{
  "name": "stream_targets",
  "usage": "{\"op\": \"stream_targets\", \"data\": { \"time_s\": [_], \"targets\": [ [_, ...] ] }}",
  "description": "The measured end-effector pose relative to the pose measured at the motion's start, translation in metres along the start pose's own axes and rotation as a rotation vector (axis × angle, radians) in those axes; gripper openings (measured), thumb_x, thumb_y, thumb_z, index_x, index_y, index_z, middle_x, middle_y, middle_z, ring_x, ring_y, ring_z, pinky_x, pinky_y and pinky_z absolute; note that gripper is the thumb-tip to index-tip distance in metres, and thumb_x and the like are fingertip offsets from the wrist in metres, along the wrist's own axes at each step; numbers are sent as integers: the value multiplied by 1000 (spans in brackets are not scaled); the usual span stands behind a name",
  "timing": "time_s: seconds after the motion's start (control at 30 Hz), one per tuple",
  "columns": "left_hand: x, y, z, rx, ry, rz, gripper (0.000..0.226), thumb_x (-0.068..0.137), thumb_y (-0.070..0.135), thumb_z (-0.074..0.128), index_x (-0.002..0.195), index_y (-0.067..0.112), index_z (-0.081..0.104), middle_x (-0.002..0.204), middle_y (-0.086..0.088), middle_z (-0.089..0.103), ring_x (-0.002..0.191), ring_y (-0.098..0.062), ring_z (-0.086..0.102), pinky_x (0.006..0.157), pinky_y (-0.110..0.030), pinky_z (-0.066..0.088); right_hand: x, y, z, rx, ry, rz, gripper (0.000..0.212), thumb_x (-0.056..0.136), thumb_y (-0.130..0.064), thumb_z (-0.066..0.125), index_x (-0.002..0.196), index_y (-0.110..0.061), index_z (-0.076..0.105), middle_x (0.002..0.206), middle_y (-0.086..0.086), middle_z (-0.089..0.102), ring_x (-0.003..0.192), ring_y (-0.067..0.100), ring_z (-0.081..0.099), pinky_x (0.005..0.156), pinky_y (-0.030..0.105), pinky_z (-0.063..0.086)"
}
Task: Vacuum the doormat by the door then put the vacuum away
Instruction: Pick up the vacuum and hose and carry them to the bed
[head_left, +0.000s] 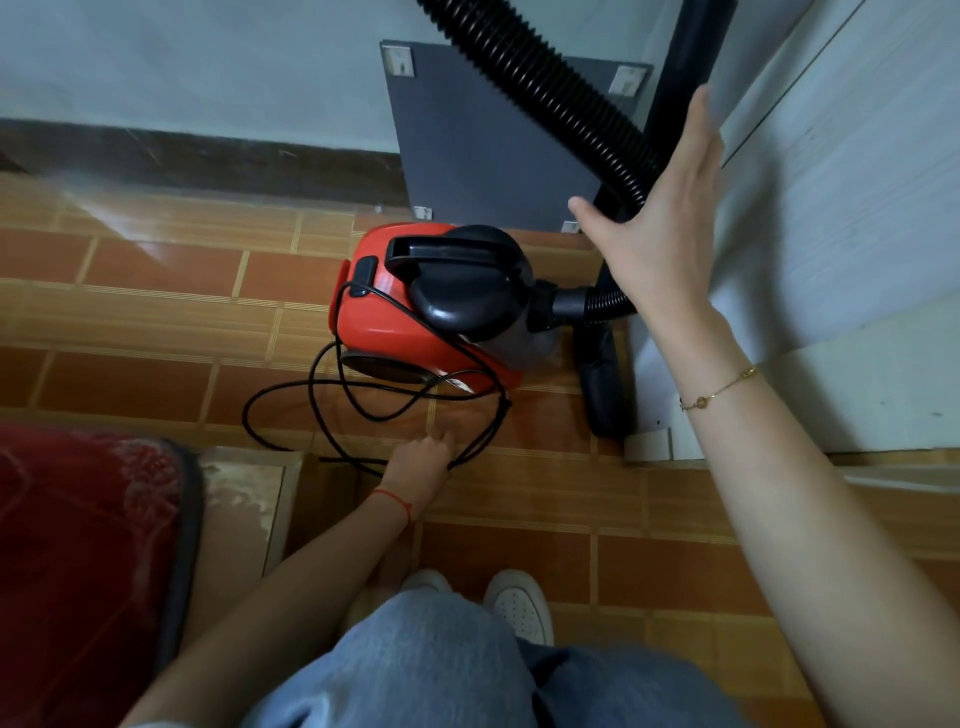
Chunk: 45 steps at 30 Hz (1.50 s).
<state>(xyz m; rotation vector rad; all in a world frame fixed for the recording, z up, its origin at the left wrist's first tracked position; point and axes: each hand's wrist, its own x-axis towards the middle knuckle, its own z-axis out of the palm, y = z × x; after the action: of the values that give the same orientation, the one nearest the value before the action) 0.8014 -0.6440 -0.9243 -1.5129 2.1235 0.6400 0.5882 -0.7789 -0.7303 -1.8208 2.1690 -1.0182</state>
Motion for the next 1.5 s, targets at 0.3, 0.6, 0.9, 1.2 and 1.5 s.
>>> {"op": "stream_targets", "data": {
  "time_s": [0.3, 0.6, 0.9, 1.2, 1.5],
  "targets": [
    [11, 0, 17, -9, 26, 21, 39, 93, 22, 59, 128, 9, 50, 127, -9, 54, 113, -24, 55, 88, -33, 51, 1, 7, 4, 25, 37, -26, 106, 77, -45, 74, 154, -5, 12, 156, 13, 22, 144, 24, 26, 114, 29, 32],
    [-13, 1, -9, -50, 62, 20, 55, 97, 29, 50, 143, 13, 24, 104, -8, 65, 89, -24, 66, 67, -31, 53, 1, 4, -1, 31, 13, 10, 106, 77, -45, 75, 154, -8, 12, 155, 10, 25, 142, 23, 29, 109, 27, 34],
    [-58, -6, -103, -30, 516, 68, 40, 85, 19, 66, 120, 15, 47, 106, -1, 61, 92, -18, 63, 82, -28, 48, 8, 0, -11, 17, -50, 49, 108, 75, -39, 79, 153, -6, 12, 153, 14, 27, 141, 27, 31, 111, 34, 34],
    [-36, -28, -184, 113, 860, 221, 40, 74, 12, 66, 112, 14, 56, 118, -10, 54, 105, -32, 50, 84, -41, 44, 19, -3, -11, 30, -67, 63, 115, 73, -38, 82, 153, -3, 7, 154, 17, 27, 142, 29, 27, 114, 34, 28],
    [18, -27, -214, 72, 659, 175, 69, 81, 23, 73, 139, 13, 37, 132, -6, 50, 123, -24, 47, 102, -33, 38, 33, 3, -7, 56, -77, 120, 112, 71, -37, 83, 152, -7, 13, 148, 11, 31, 136, 24, 37, 105, 36, 40]
  ]
}}
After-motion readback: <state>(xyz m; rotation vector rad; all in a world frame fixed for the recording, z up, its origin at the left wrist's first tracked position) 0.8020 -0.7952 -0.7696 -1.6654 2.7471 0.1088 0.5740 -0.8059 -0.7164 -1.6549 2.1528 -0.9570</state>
